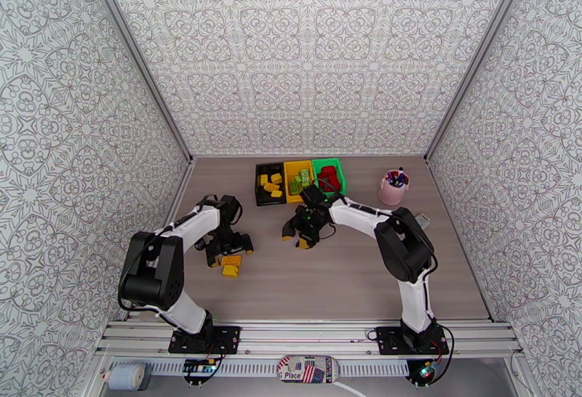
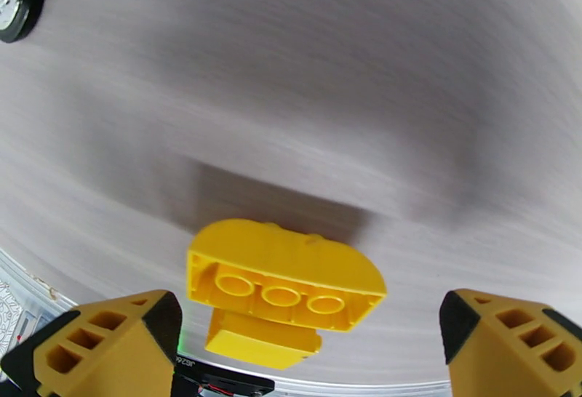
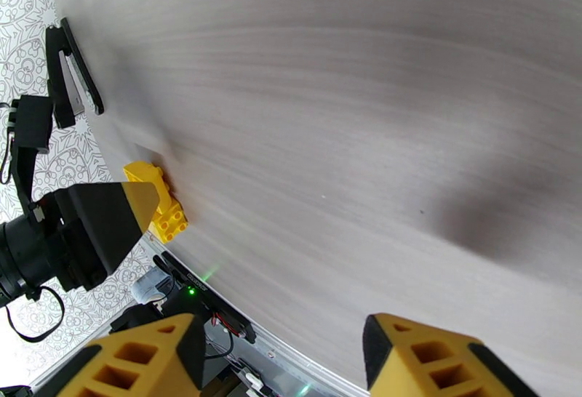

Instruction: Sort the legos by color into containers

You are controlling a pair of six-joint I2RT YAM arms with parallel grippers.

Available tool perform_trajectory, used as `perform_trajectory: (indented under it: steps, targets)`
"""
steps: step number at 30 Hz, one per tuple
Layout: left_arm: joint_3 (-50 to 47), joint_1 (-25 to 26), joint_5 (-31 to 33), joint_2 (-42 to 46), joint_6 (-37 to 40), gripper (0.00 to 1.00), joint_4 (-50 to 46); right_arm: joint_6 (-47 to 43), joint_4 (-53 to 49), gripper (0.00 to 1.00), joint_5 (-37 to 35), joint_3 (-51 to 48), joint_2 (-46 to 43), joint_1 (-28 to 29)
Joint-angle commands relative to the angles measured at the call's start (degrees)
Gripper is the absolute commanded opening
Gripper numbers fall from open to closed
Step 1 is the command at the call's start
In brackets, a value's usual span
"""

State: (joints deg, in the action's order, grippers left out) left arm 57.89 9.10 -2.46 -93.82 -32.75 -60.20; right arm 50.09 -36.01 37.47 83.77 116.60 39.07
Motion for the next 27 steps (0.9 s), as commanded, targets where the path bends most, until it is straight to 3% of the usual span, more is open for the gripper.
perform_trajectory:
  steps: [1,11,21,27]
  targets:
    - [-0.05,-0.58,2.28,-1.28,0.63,0.99,0.50,0.88,1.10,0.62,-1.26,0.52,-0.19,0.48]
    - [-0.07,-0.40,-0.87,-6.34,3.21,0.92,3.05,1.14,0.85,0.62,-1.19,1.94,0.34,0.55]
    - [2.36,2.35,-2.06,-7.60,4.30,0.69,1.78,0.98,0.68,0.61,-0.94,2.55,1.00,0.53]
    - [4.94,4.32,-3.14,-7.46,3.77,0.60,0.56,0.81,0.70,0.61,-0.83,2.99,1.13,0.57]
